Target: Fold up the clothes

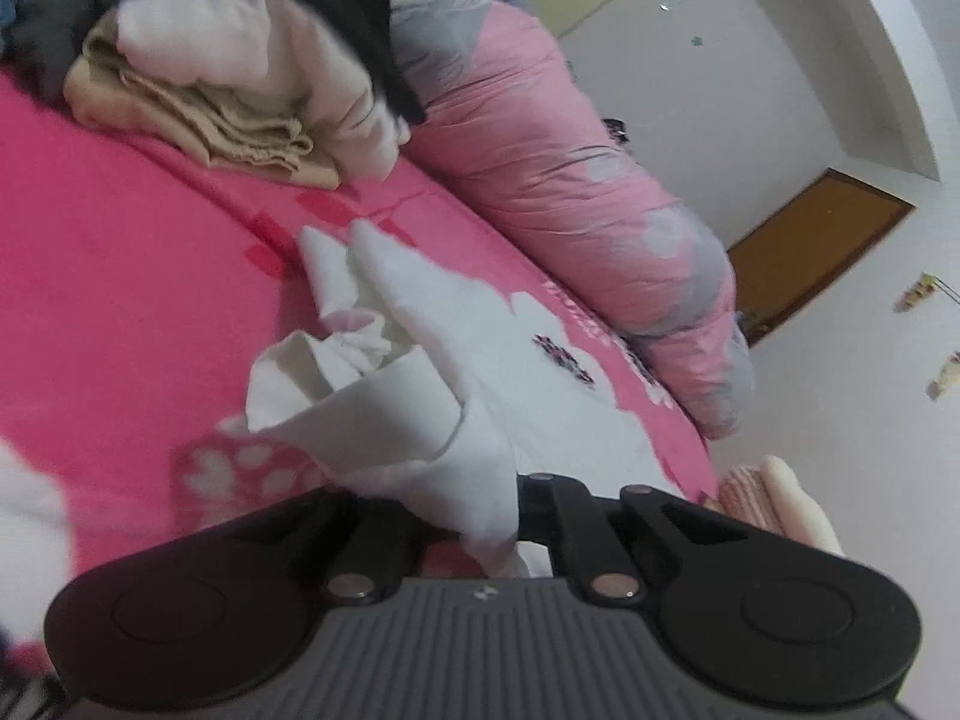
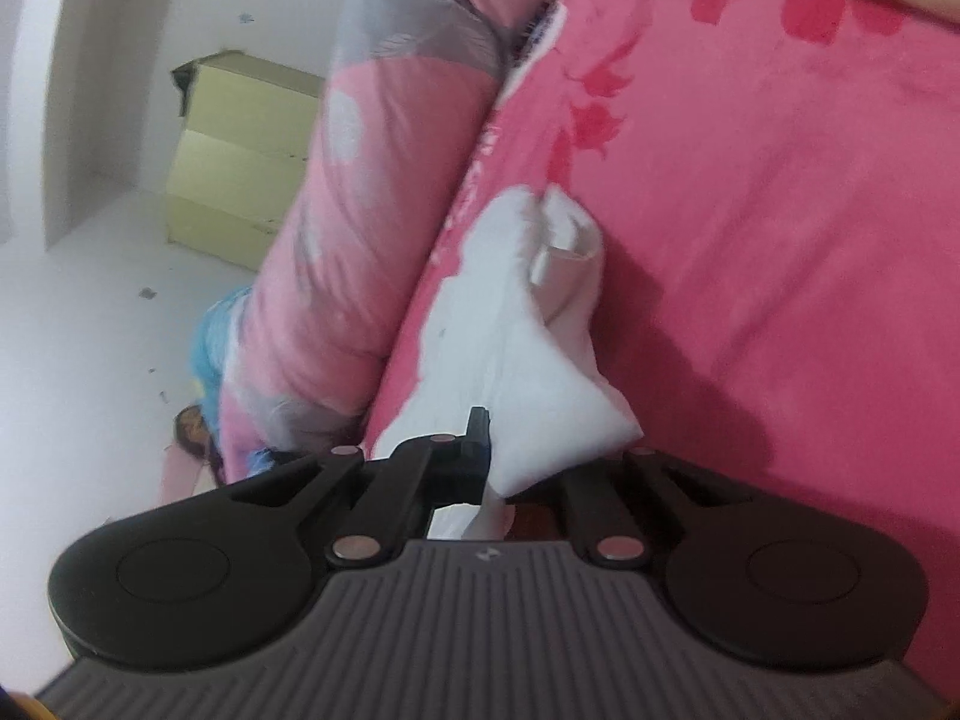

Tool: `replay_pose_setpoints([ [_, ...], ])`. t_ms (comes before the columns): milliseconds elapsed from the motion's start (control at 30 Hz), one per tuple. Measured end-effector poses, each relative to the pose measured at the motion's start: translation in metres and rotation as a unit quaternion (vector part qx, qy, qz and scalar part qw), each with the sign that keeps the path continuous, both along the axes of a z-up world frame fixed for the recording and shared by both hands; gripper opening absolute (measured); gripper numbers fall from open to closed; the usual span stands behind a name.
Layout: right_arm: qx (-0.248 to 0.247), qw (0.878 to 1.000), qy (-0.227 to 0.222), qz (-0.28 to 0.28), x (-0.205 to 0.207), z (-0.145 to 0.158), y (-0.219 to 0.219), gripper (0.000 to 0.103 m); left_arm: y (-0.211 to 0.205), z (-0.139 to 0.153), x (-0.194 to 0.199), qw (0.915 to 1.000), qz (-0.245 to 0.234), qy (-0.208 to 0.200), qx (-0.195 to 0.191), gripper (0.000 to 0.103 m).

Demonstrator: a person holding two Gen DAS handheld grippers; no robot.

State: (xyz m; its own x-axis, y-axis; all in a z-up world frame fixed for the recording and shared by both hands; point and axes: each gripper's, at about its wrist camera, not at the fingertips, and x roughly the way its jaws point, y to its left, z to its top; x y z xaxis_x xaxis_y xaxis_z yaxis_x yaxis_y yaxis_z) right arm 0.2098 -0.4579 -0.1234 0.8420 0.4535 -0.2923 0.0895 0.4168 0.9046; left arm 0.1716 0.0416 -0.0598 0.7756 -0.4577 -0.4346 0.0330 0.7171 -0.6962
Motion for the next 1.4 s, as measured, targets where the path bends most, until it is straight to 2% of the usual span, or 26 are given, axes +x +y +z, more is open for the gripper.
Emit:
replay_pose_setpoints([
  [167, -0.014, 1.000, -0.012, 0.018, -0.085, 0.015, 0.013, 0.000, 0.022, 0.013, -0.058, 0.9986, -0.046, -0.011, 0.022, 0.005],
  [267, -0.020, 0.999, -0.005, 0.034, -0.144, 0.013, 0.021, 0.000, 0.039, 0.007, -0.095, 0.9973, -0.065, 0.007, 0.033, 0.005],
  [333, -0.023, 0.998, 0.014, 0.049, -0.179, 0.002, 0.030, 0.002, 0.051, -0.005, -0.114, 0.9969, -0.065, 0.026, 0.037, 0.006],
  [400, -0.017, 0.997, 0.051, 0.059, -0.200, -0.018, 0.033, 0.006, 0.058, -0.021, -0.125, 0.9949, -0.079, 0.043, 0.046, 0.010],
  [433, -0.009, 0.996, 0.066, 0.055, -0.207, -0.030, 0.030, 0.002, 0.062, -0.027, -0.129, 0.9940, -0.085, 0.047, 0.050, 0.023],
  [467, 0.014, 0.997, 0.057, 0.049, -0.213, -0.038, 0.025, 0.002, 0.065, -0.029, -0.133, 0.9942, -0.084, 0.044, 0.051, 0.029],
  [500, 0.021, 0.997, 0.055, 0.046, -0.217, -0.037, 0.020, 0.004, 0.069, -0.031, -0.138, 0.9944, -0.083, 0.042, 0.051, 0.031],
  [567, 0.023, 0.997, 0.058, 0.041, -0.222, -0.030, 0.009, 0.011, 0.079, -0.027, -0.148, 0.9954, -0.080, 0.024, 0.047, 0.057],
  [633, 0.016, 0.997, 0.062, 0.033, -0.226, -0.021, -0.002, 0.031, 0.088, -0.019, -0.158, 0.9959, -0.078, 0.001, 0.046, 0.064],
  [667, 0.005, 0.998, 0.064, 0.026, -0.228, -0.014, -0.007, 0.036, 0.092, -0.015, -0.162, 0.9955, -0.075, -0.009, 0.056, 0.064],
  [700, -0.002, 0.998, 0.063, 0.014, -0.229, -0.009, -0.011, 0.045, 0.095, -0.010, -0.167, 0.9950, -0.073, -0.019, 0.065, 0.064],
  [733, -0.008, 0.998, 0.062, 0.001, -0.229, -0.004, -0.015, 0.048, 0.098, -0.006, -0.171, 0.9941, -0.071, -0.029, 0.077, 0.064],
  [833, -0.027, 0.997, 0.056, -0.037, -0.231, 0.009, -0.024, 0.051, 0.096, 0.006, -0.177, 0.9893, -0.065, -0.055, 0.118, 0.064],
  [900, -0.035, 0.996, 0.056, -0.055, -0.230, 0.016, -0.027, 0.051, 0.092, 0.006, -0.173, 0.9869, -0.071, -0.056, 0.133, 0.064],
  [1000, -0.042, 0.996, 0.064, -0.051, -0.219, 0.014, -0.014, 0.051, 0.085, 0.004, -0.167, 0.9828, -0.080, -0.058, 0.156, 0.062],
  [1133, -0.047, 0.995, 0.076, -0.042, -0.208, 0.010, 0.003, 0.051, 0.076, 0.001, -0.159, 0.9773, -0.092, -0.056, 0.183, 0.054],
  [1200, -0.042, 0.995, 0.081, -0.043, -0.205, 0.008, 0.008, 0.051, 0.079, -0.007, -0.154, 0.9802, -0.094, -0.043, 0.169, 0.048],
  [1267, -0.041, 0.995, 0.084, -0.041, -0.207, 0.008, 0.010, 0.051, 0.083, -0.012, -0.152, 0.9835, -0.103, -0.045, 0.142, 0.035],
  [1333, -0.045, 0.994, 0.088, -0.040, -0.210, 0.010, 0.014, 0.051, 0.088, -0.015, -0.152, 0.9855, -0.113, -0.053, 0.115, 0.034],
  [1400, -0.047, 0.994, 0.093, -0.042, -0.209, 0.011, 0.015, 0.051, 0.091, -0.018, -0.150, 0.9863, -0.113, -0.054, 0.108, 0.036],
])
